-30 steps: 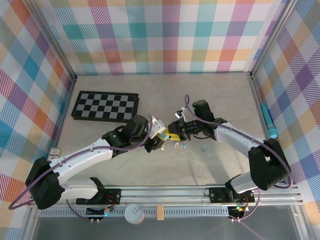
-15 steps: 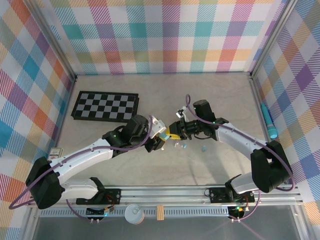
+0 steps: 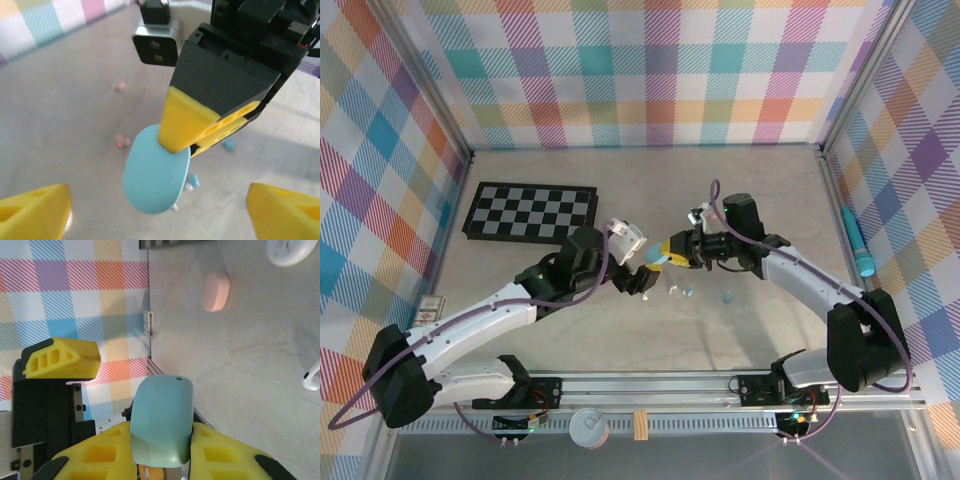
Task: Insert the wireless bluetooth earbuds into the charging case
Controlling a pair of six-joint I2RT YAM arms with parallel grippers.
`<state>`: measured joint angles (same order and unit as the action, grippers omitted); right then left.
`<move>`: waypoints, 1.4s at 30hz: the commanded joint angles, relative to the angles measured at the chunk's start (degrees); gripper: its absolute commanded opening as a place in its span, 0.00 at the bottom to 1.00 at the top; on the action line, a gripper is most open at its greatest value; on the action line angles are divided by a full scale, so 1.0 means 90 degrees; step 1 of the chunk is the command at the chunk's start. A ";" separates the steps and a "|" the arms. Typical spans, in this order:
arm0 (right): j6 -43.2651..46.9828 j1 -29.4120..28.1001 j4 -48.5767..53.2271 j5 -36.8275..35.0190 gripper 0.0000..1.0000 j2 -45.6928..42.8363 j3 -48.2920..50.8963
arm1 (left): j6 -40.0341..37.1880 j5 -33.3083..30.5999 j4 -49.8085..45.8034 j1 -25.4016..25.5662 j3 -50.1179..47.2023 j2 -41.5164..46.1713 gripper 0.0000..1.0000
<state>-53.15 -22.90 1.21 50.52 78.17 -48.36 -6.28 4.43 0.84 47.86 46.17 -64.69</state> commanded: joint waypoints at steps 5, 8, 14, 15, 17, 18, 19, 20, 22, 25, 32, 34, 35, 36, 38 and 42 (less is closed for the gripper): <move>-0.1420 0.0509 -0.1872 0.0614 0.19 -0.0514 0.0372 | 0.0368 0.0460 0.4115 -0.0247 -0.1290 -0.0062 1.00; -0.1959 0.0520 -0.2568 0.0780 0.17 -0.0615 0.0485 | 0.0482 0.0471 0.5628 -0.0276 -0.1544 -0.0494 1.00; -0.2881 0.0513 -0.3645 0.0669 0.16 -0.0966 0.0688 | 0.0504 0.0948 0.7492 -0.0323 -0.1540 -0.1510 1.00; -0.3005 0.0508 -0.3822 0.0652 0.16 -0.1019 0.0713 | 0.0503 0.1053 0.7746 -0.0338 -0.1532 -0.1648 1.00; -0.3256 0.0509 -0.4098 0.0597 0.16 -0.1120 0.0789 | 0.0511 0.1391 0.8205 -0.0396 -0.1466 -0.1950 1.00; -0.3339 0.0507 -0.4315 0.0565 0.16 -0.1157 0.0817 | 0.0583 0.1532 0.8348 -0.0424 -0.1401 -0.2052 0.99; -0.3415 0.0508 -0.4413 0.0523 0.16 -0.1194 0.0844 | 0.0683 0.1692 0.8432 -0.0451 -0.1327 -0.2121 0.98; -0.3499 0.0506 -0.4481 0.0457 0.15 -0.1234 0.0892 | 0.0723 0.1839 0.8418 -0.0463 -0.1239 -0.2169 0.97; -0.3651 0.0512 -0.4614 0.0371 0.15 -0.1272 0.0961 | 0.0751 0.2038 0.8441 -0.0478 -0.1129 -0.2252 0.94; -0.3892 0.0497 -0.4905 0.0351 0.15 -0.1306 0.1064 | 0.0849 0.2181 0.8451 -0.0539 -0.0998 -0.2358 0.82; -0.4020 0.0480 -0.5030 0.0324 0.14 -0.1356 0.1152 | 0.1010 0.2582 0.8481 -0.0608 -0.0814 -0.2434 0.65; -0.4117 0.0484 -0.5145 0.0318 0.14 -0.1309 0.1136 | 0.0996 0.2669 0.8484 -0.0611 -0.0822 -0.2440 0.63; -0.4155 0.0478 -0.5183 0.0322 0.14 -0.1289 0.1130 | 0.0978 0.2705 0.8481 -0.0620 -0.0828 -0.2443 0.63; -0.4191 0.0476 -0.5230 0.0314 0.14 -0.1274 0.1117 | 0.0971 0.2703 0.8486 -0.0627 -0.0829 -0.2447 0.63; -0.4250 0.0470 -0.5323 0.0323 0.14 -0.1219 0.1094 | 0.0950 0.2719 0.8495 -0.0630 -0.0853 -0.2460 0.63; -0.4300 0.0446 -0.5357 0.0309 0.14 -0.1170 0.1100 | 0.0943 0.2762 0.8500 -0.0640 -0.0829 -0.2451 0.59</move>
<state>-90.91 -18.46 -42.85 53.89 67.35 -38.50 2.13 26.17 74.02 42.54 37.56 -86.48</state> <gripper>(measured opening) 0.226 0.596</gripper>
